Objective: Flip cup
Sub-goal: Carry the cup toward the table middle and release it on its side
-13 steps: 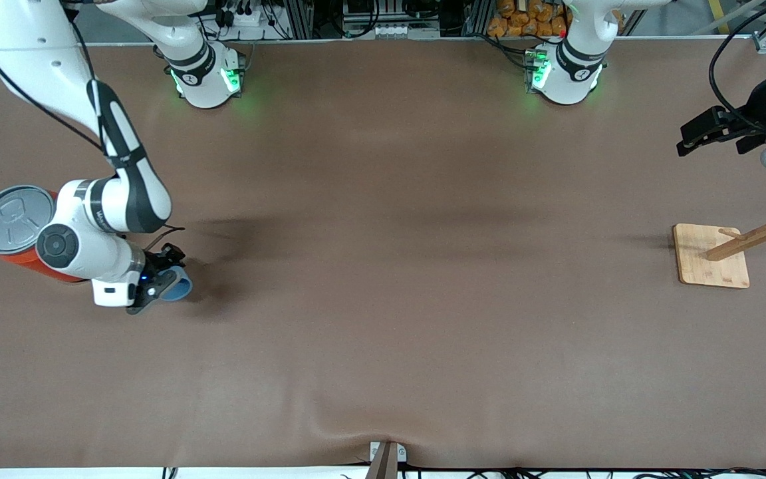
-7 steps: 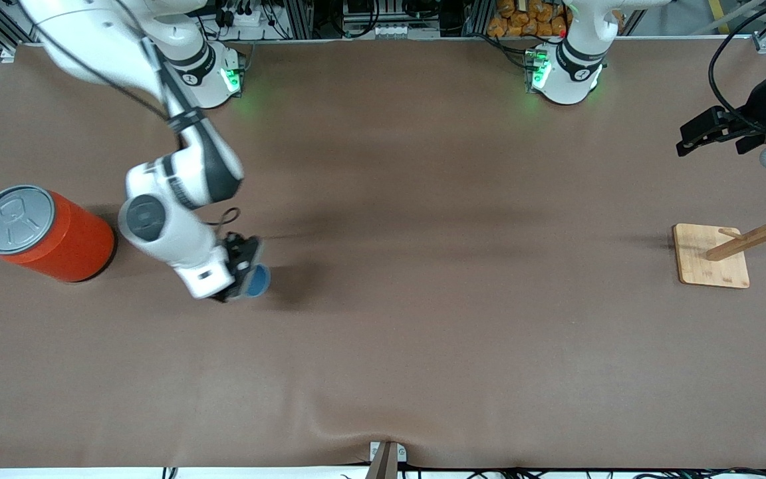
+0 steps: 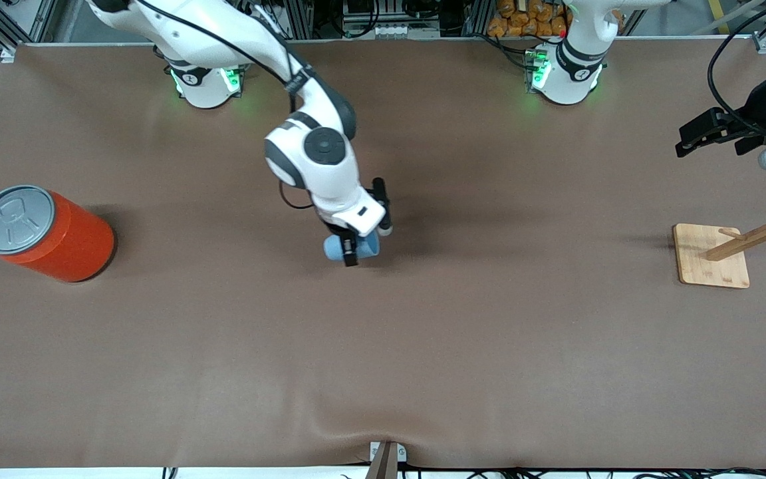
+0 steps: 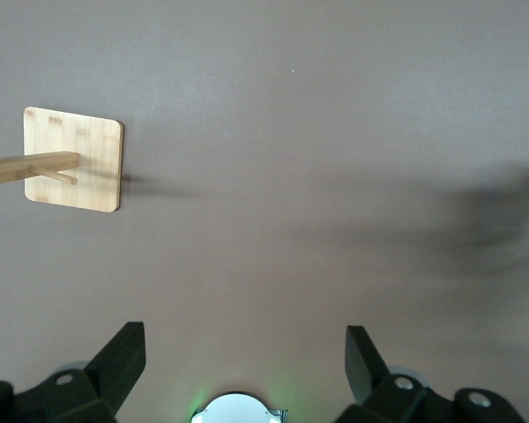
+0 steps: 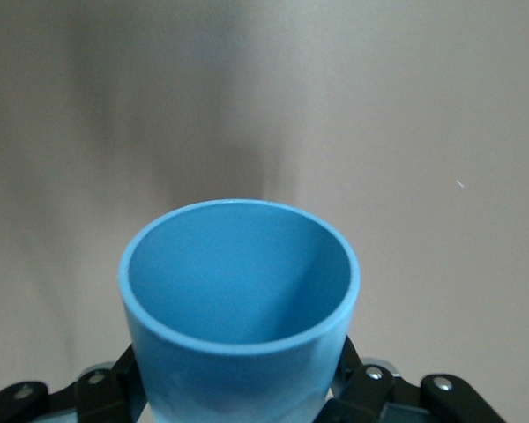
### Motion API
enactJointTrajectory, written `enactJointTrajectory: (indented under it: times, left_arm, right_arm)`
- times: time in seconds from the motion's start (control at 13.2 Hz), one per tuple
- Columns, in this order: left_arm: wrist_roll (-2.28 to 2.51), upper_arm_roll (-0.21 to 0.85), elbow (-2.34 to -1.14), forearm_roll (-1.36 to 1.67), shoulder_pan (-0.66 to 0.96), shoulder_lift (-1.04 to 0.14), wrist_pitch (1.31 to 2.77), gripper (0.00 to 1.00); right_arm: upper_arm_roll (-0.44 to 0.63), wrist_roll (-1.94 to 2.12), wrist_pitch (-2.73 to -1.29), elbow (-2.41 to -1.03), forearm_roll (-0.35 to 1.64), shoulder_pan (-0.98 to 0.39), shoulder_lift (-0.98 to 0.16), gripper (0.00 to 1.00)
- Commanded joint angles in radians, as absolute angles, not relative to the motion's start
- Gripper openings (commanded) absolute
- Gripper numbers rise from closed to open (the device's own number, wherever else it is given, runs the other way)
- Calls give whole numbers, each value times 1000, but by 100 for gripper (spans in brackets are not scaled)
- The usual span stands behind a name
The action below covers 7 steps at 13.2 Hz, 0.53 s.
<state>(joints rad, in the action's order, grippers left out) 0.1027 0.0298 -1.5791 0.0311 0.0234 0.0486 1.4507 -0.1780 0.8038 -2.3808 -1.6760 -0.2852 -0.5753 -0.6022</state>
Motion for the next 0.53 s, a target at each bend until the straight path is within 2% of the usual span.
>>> enactJointTrajectory:
  times: [0.0,0.3,0.38,0.46]
  left_arm:
    - [92,32,-1565,46,14,41,1436,100]
    - [92,34,-1566,46,14,41,1434,100]
    - [92,34,-1566,48,15,40,1436,100]
    - [92,34,-1565,48,17,35,1436,100]
  right_arm:
    - [-167,752,-2391,-1598,-360,-595,-684,40]
    - [-138,747,-2419,-1540,-385,-667,-778,40]
    - [-138,749,-2422,-1540,-405,-669,-787,50]
    - [-138,747,-2428,-1533,-455,-679,-801,67]
